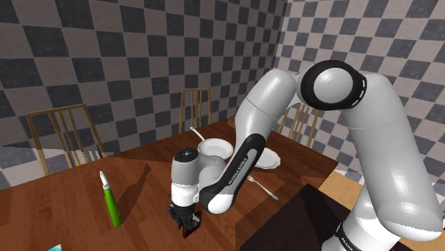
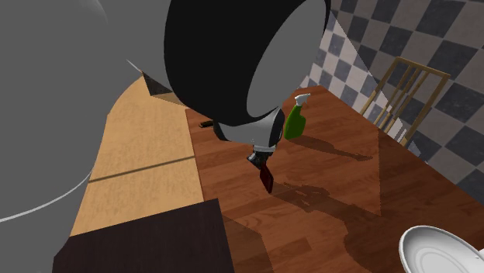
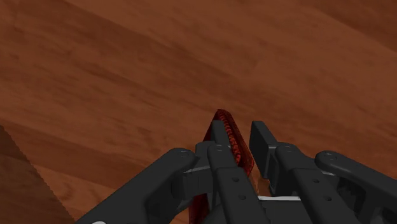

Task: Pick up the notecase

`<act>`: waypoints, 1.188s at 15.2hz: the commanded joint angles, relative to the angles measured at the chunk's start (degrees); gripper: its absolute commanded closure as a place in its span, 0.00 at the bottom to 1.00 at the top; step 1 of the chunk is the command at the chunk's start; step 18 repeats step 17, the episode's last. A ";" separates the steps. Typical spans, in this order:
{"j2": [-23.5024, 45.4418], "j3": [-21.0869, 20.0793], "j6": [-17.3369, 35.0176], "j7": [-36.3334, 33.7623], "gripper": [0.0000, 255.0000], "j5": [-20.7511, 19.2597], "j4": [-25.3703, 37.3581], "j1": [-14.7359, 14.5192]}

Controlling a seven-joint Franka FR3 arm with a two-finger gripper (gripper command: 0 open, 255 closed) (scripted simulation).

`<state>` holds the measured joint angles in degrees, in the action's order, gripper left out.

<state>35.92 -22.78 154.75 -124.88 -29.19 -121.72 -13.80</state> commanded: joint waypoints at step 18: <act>-10.27 -7.32 -7.62 5.22 1.00 7.54 -2.60 5.71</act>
